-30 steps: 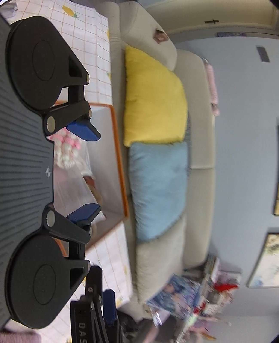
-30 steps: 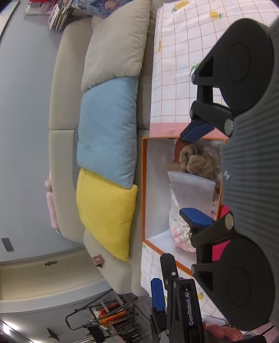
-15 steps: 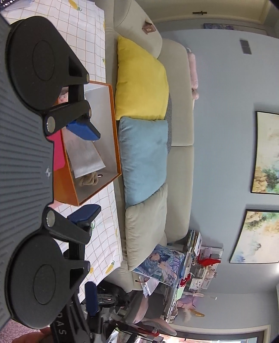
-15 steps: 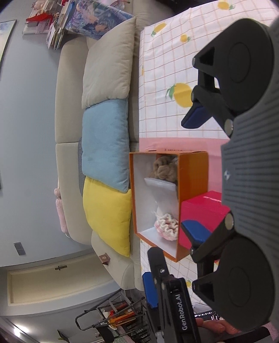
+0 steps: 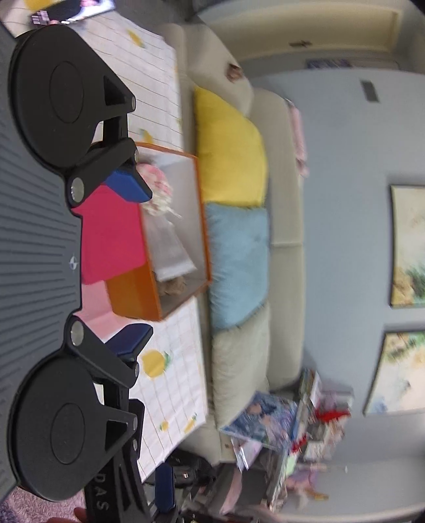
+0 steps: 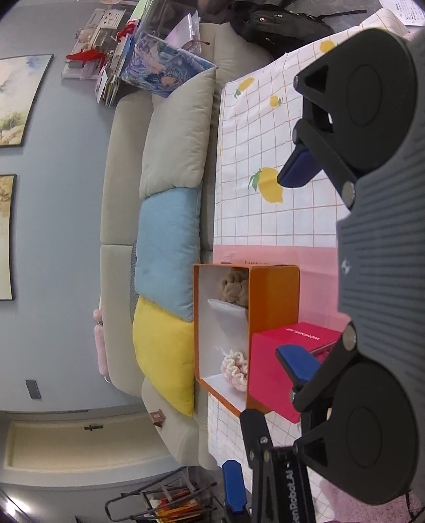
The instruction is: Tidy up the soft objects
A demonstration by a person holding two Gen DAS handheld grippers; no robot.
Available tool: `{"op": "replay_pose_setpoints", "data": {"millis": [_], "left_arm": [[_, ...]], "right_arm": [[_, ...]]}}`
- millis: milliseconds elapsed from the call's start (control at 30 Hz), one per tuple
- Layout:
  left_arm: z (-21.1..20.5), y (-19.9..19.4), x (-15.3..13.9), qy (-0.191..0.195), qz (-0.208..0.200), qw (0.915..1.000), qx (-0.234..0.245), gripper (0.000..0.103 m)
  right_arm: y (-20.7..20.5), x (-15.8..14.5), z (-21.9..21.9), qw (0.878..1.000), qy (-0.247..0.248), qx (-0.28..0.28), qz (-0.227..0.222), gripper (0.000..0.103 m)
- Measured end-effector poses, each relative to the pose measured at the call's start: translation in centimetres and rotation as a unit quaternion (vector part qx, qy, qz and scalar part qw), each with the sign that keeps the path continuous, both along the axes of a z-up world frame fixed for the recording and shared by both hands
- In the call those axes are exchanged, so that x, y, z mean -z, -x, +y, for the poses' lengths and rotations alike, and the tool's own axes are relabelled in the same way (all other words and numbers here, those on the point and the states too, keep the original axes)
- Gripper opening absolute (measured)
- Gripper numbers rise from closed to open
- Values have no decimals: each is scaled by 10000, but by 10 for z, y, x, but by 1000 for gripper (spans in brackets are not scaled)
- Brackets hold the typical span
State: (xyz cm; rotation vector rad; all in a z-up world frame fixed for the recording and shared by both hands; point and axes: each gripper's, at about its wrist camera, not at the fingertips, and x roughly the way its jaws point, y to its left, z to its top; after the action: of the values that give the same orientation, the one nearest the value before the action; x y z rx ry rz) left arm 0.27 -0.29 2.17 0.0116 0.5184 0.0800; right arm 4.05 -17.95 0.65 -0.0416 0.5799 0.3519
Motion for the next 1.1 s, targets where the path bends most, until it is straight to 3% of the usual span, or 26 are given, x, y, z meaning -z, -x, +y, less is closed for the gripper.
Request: {"op": "replay_pose_setpoints", "data": {"millis": [200, 300, 1100], "left_arm": [[8, -11, 30, -28, 673, 9974, -256, 100], [10, -10, 38, 8, 774, 9965, -300, 100], [8, -10, 35, -38, 723, 9969, -322, 100]], "right_arm": [[-9, 13, 5, 9991, 42, 66, 417, 100], [-12, 19, 6, 9984, 63, 183, 538, 100], [-21, 29, 8, 9972, -7, 346, 670, 100]]}}
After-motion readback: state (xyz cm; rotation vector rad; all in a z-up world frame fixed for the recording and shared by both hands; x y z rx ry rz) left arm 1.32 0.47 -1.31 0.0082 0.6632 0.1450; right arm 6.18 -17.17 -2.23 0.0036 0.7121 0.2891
